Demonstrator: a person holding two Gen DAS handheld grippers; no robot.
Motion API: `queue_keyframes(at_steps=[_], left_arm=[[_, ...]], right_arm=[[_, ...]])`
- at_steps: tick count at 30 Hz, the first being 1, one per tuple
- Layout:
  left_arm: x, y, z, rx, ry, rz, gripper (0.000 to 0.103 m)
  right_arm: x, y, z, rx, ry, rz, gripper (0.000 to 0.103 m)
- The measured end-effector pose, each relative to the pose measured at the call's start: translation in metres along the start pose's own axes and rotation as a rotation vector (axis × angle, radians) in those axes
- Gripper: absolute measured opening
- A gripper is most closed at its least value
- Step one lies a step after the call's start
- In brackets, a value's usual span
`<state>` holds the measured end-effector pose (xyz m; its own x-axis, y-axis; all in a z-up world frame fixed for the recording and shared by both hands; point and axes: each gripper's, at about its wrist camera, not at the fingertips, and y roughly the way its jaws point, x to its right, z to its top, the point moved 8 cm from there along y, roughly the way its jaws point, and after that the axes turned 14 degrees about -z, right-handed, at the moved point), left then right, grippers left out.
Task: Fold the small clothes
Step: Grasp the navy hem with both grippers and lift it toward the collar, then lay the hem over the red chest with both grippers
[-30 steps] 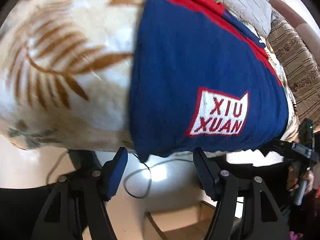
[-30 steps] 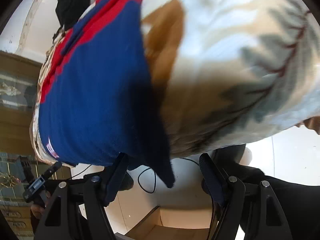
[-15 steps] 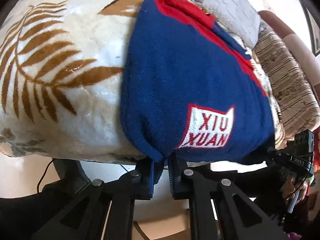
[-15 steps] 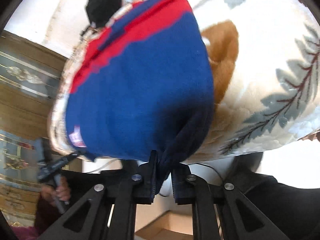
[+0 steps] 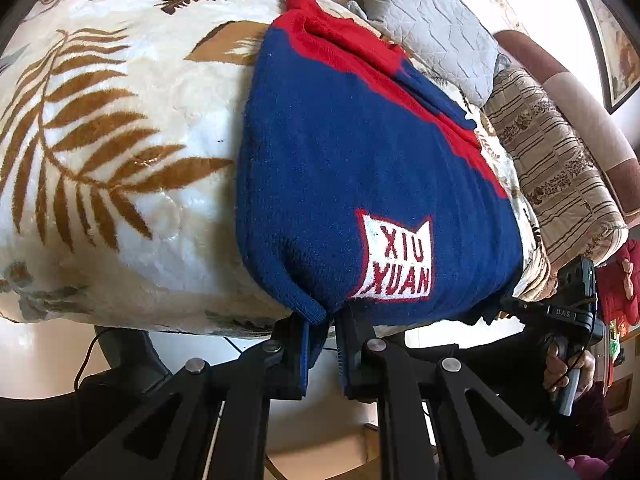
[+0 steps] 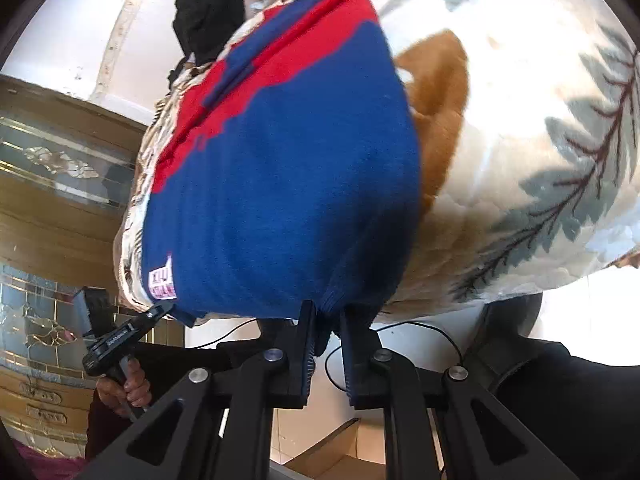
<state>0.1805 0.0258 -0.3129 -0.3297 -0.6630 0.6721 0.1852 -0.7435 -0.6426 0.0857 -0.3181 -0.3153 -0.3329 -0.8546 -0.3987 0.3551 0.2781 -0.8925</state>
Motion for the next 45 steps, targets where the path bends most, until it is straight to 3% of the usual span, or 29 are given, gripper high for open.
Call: queue_keyframes(at_steps=[3,4,5,6,7,11,13,15,16,17,18,20,26,30,33,41,45], left_arm=[[-0.002,0.006,0.002,-0.019,-0.01,0.031,0.016],[-0.003,0.008,0.002,-0.029,-0.014,0.04,0.02],[-0.003,0.01,0.001,-0.04,-0.02,0.047,0.031],[-0.005,0.013,0.0,-0.055,-0.027,0.059,0.045],[-0.006,0.015,-0.001,-0.062,-0.032,0.067,0.05],[-0.008,0.018,0.002,-0.056,-0.046,0.049,0.049],[-0.009,0.018,0.003,-0.052,-0.053,0.038,0.032],[-0.009,0.016,0.002,-0.046,-0.053,0.032,0.014],[-0.008,0.014,0.002,-0.041,-0.054,0.023,0.014],[-0.007,0.012,0.002,-0.037,-0.052,0.017,0.012],[-0.005,0.01,0.002,-0.033,-0.048,0.01,0.012],[0.006,0.002,0.003,-0.014,-0.037,-0.027,0.011],[0.046,-0.037,0.018,0.033,0.01,-0.181,0.011],[0.067,-0.062,0.048,0.09,0.041,-0.247,0.011],[0.082,-0.076,0.079,0.131,0.074,-0.276,0.011],[0.093,-0.056,0.184,0.187,0.125,-0.22,0.01],[0.083,-0.04,0.2,0.199,0.102,-0.233,0.01]], right_arm=[[0.009,0.006,0.003,-0.012,0.034,-0.045,0.017],[0.013,0.008,0.003,-0.025,0.057,-0.057,0.027],[0.018,0.011,0.002,-0.04,0.079,-0.077,0.051],[0.024,0.013,0.0,-0.055,0.101,-0.092,0.067],[0.03,0.013,-0.002,-0.062,0.139,-0.097,0.078],[0.035,0.004,0.007,0.018,0.146,-0.094,0.078],[0.036,0.007,0.015,0.053,0.127,-0.098,0.078],[0.032,0.019,0.015,0.005,0.131,-0.049,0.074],[0.027,0.024,0.016,-0.017,0.128,-0.032,0.059],[0.024,0.025,0.015,-0.021,0.116,-0.023,0.026],[0.016,0.022,0.013,-0.018,0.068,-0.021,0.017],[0.009,0.015,0.01,-0.006,0.028,-0.049,0.009],[-0.026,-0.03,0.004,0.019,0.003,0.088,0.008],[-0.056,-0.079,0.028,0.122,-0.034,0.203,0.008],[-0.071,-0.103,0.057,0.202,-0.041,0.238,0.008],[-0.072,-0.132,0.164,0.389,0.004,0.229,0.008],[-0.063,-0.11,0.198,0.308,0.012,0.141,0.01]])
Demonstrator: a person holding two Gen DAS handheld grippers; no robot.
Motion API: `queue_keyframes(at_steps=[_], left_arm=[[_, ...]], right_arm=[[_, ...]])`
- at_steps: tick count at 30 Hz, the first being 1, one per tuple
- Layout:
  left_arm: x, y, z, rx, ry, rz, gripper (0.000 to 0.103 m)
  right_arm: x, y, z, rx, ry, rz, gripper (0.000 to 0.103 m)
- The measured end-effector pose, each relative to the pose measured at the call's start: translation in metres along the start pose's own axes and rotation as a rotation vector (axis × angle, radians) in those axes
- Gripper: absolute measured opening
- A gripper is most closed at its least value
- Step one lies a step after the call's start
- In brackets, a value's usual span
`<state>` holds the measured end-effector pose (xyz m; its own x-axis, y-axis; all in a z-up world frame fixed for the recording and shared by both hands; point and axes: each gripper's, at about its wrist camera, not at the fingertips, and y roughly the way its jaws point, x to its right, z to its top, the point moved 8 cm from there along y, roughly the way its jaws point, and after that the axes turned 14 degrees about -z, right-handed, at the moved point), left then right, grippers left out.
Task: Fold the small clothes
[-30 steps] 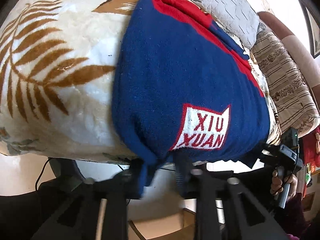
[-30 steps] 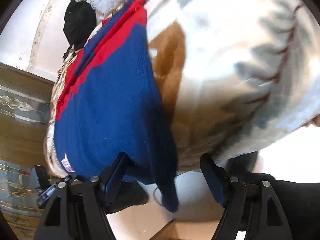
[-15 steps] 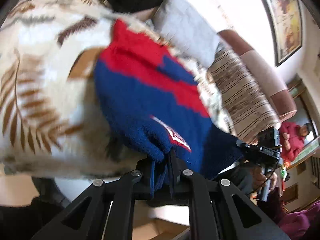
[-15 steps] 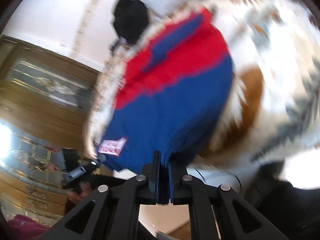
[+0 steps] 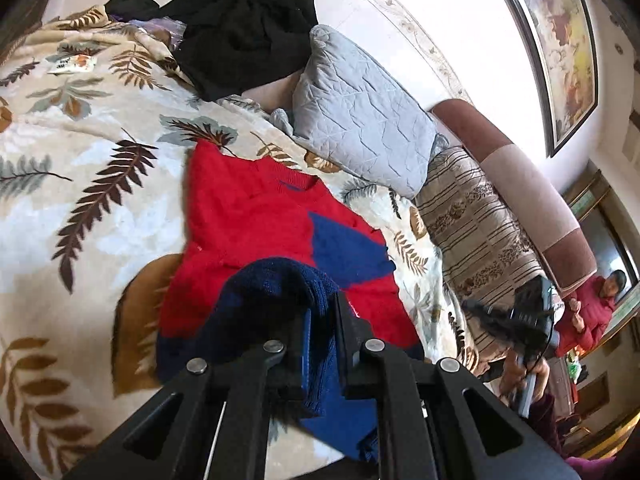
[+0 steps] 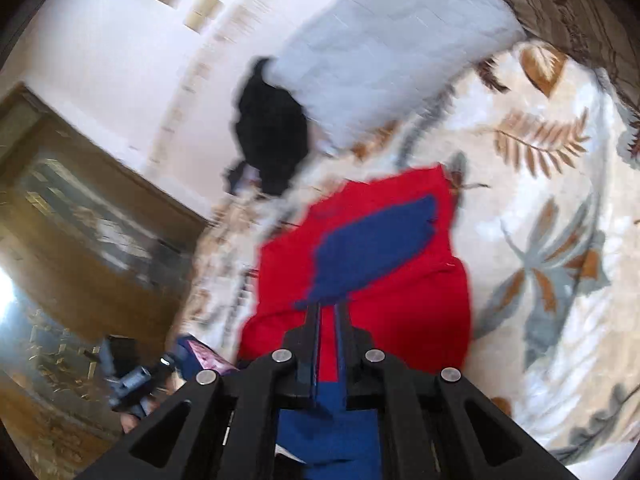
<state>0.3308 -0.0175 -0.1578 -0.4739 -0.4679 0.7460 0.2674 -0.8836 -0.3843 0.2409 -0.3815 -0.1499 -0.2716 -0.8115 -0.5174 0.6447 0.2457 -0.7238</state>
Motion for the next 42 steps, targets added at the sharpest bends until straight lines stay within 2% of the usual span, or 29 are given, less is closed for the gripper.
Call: queue_keyframes(at_steps=[2,4,6,8,10,11,13,16,18,21,24,25,27,28,29,31,35,38,39,42], left_arm=[[-0.004,0.001,-0.004,0.002,0.009,-0.002,0.01],[-0.009,0.001,-0.008,0.003,-0.004,-0.006,0.01],[-0.015,-0.002,-0.012,0.008,-0.024,-0.004,0.01],[-0.016,-0.007,-0.013,0.015,-0.033,-0.009,0.01],[-0.01,-0.009,-0.014,0.021,-0.017,-0.013,0.01],[-0.007,-0.01,-0.014,0.022,-0.004,-0.013,0.01],[-0.001,-0.012,-0.016,0.025,0.02,-0.012,0.01],[0.005,-0.017,-0.018,0.03,0.047,-0.013,0.01],[0.008,-0.021,-0.021,0.034,0.057,-0.021,0.01],[0.011,-0.026,-0.023,0.037,0.073,-0.025,0.01],[0.012,-0.03,-0.025,0.037,0.077,-0.038,0.01],[0.011,-0.031,-0.025,0.039,0.078,-0.041,0.01],[0.011,-0.034,-0.024,0.04,0.074,-0.051,0.01],[0.01,-0.033,-0.024,0.041,0.072,-0.053,0.01],[0.01,-0.034,-0.024,0.041,0.072,-0.056,0.01],[0.011,-0.034,-0.023,0.043,0.071,-0.065,0.01],[0.015,-0.04,-0.009,0.076,0.047,-0.102,0.007],[0.024,-0.053,0.015,0.144,0.045,-0.14,0.006],[0.025,-0.057,0.023,0.164,0.055,-0.133,0.006],[0.018,-0.063,0.043,0.179,0.073,-0.044,0.006]], right_arm=[[-0.001,0.013,-0.015,-0.094,-0.017,-0.026,0.012],[-0.004,0.023,-0.046,-0.165,-0.091,-0.11,0.014],[-0.008,0.028,-0.076,-0.205,-0.144,-0.152,0.032],[-0.015,0.038,-0.113,-0.288,-0.128,-0.132,0.068],[-0.023,0.041,-0.139,-0.316,-0.055,-0.084,0.069],[-0.025,0.042,-0.145,-0.322,-0.042,-0.086,0.069],[-0.024,0.05,-0.162,-0.336,-0.004,-0.129,0.069],[-0.016,0.066,-0.182,-0.4,0.087,-0.234,0.069],[-0.01,0.075,-0.186,-0.41,0.126,-0.333,0.069],[0.003,0.083,-0.182,-0.369,0.282,-0.371,0.069],[0.0,0.093,-0.18,-0.351,0.251,-0.42,0.071],[-0.002,0.093,-0.182,-0.347,0.23,-0.425,0.07],[-0.01,0.091,-0.184,-0.332,0.155,-0.427,0.058],[-0.012,0.089,-0.187,-0.33,0.088,-0.429,0.03],[-0.012,0.087,-0.19,-0.334,0.053,-0.427,0.023],[-0.007,0.082,-0.195,-0.354,0.032,-0.398,0.015],[-0.019,0.061,-0.177,-0.311,0.027,-0.284,0.012],[-0.04,0.037,-0.14,-0.232,0.006,-0.177,0.012],[-0.047,0.031,-0.124,-0.204,-0.001,-0.148,0.012],[-0.059,0.028,-0.077,-0.121,-0.002,-0.089,0.012]])
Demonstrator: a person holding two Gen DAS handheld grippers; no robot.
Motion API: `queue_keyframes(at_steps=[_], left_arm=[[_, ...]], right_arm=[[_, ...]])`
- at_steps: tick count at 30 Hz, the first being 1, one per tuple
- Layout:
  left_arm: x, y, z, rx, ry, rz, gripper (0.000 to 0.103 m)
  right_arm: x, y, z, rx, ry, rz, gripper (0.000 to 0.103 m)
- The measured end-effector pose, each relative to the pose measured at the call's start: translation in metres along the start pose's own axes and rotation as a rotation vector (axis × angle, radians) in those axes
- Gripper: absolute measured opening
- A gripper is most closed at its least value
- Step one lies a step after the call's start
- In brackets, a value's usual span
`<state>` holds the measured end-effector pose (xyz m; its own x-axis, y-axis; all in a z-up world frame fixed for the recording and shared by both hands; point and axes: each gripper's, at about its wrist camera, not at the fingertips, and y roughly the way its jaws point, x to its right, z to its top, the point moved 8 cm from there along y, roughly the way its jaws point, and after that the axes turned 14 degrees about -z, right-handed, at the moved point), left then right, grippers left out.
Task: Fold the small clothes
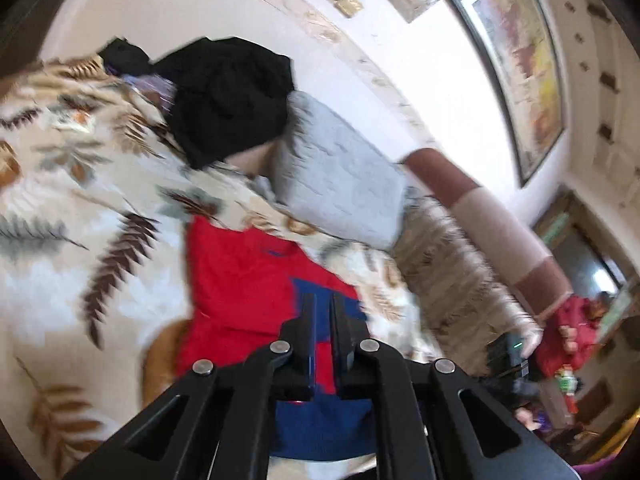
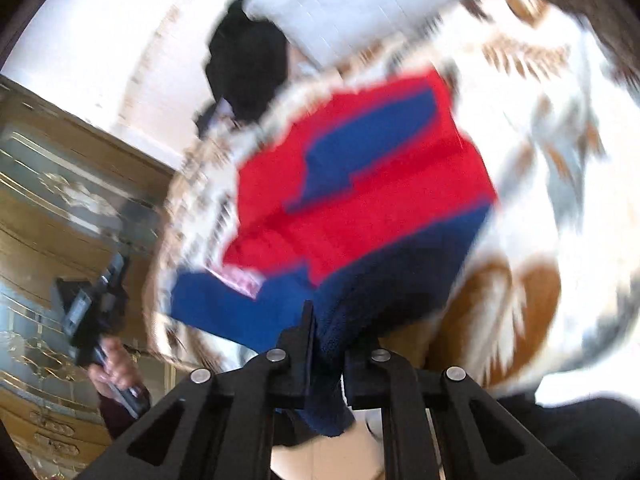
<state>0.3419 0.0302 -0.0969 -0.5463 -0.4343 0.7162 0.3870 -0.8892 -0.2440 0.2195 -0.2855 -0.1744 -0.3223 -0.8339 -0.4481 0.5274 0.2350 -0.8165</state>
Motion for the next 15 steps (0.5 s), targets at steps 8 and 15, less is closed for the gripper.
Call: queue_keyframes(at_steps=[8,15], left_arm=[[-0.043,-0.003,-0.05,-0.142,-0.151,0.16,0.044],[-0.04,0.024,-0.101,-0.283,-0.217,0.171,0.066]], right_arm=[[0.046,0.024,0.043,0.039,0.095,0.007,0.012],[0.08,0.045,0.018,-0.006,0.175,0.041,0.012]])
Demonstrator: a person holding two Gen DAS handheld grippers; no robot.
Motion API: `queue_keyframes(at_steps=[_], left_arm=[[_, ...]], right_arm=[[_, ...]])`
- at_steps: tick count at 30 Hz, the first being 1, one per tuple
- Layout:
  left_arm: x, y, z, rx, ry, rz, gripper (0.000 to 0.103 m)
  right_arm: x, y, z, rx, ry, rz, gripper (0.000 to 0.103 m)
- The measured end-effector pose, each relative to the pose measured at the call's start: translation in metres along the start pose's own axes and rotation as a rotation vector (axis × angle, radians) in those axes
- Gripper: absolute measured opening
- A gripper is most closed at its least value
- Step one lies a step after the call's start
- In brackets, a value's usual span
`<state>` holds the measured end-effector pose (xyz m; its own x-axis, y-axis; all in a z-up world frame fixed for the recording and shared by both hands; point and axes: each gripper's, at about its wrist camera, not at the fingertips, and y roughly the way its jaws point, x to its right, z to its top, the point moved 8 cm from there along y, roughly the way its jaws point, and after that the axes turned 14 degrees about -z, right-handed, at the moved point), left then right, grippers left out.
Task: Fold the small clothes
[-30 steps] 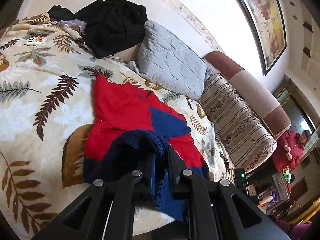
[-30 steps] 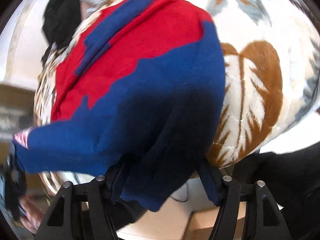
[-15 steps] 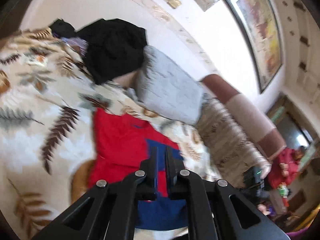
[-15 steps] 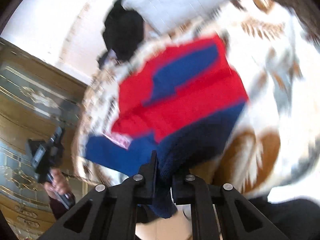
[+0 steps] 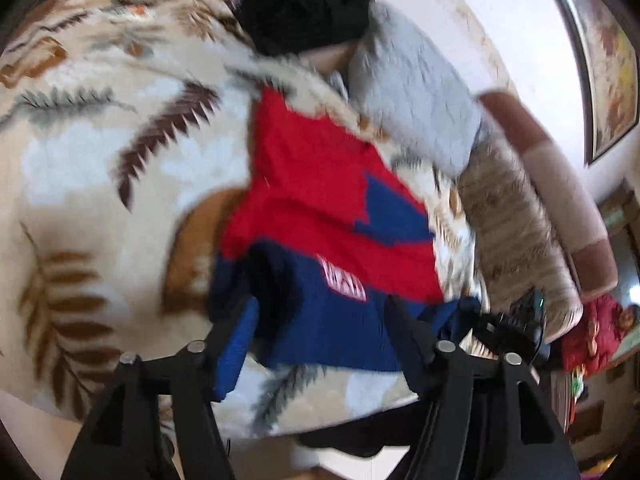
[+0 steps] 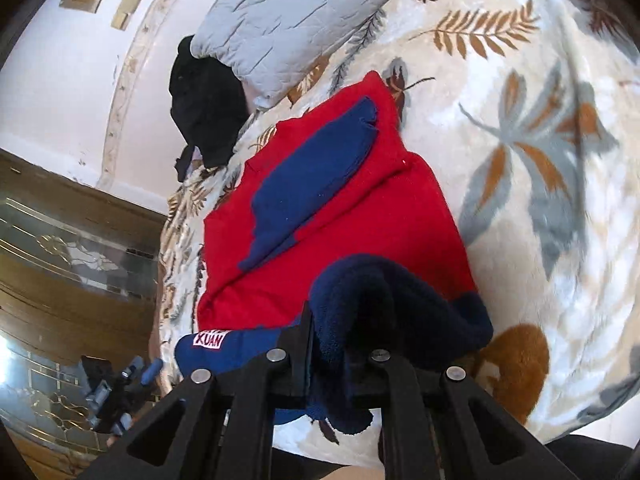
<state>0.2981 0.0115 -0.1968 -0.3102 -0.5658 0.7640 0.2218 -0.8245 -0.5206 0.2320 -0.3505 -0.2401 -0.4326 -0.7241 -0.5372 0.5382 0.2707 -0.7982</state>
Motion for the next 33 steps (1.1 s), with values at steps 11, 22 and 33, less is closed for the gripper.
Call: queue_keyframes(at_steps=[11,22,33], left_arm=[[0.0,0.029,-0.018,-0.046,0.087,0.089,0.008],[-0.003,0.025,-0.011,-0.011,0.084,0.051,0.005],[0.038,-0.003,0.089,0.139,0.111,-0.101,0.005]], right_arm=[[0.008,0.008,-0.017,-0.083,-0.013,-0.001,0.034],[-0.007,0.03,-0.036,-0.116,-0.182,-0.15,0.019],[-0.049,-0.014,0.021,-0.001,-0.2,0.042,0.012]])
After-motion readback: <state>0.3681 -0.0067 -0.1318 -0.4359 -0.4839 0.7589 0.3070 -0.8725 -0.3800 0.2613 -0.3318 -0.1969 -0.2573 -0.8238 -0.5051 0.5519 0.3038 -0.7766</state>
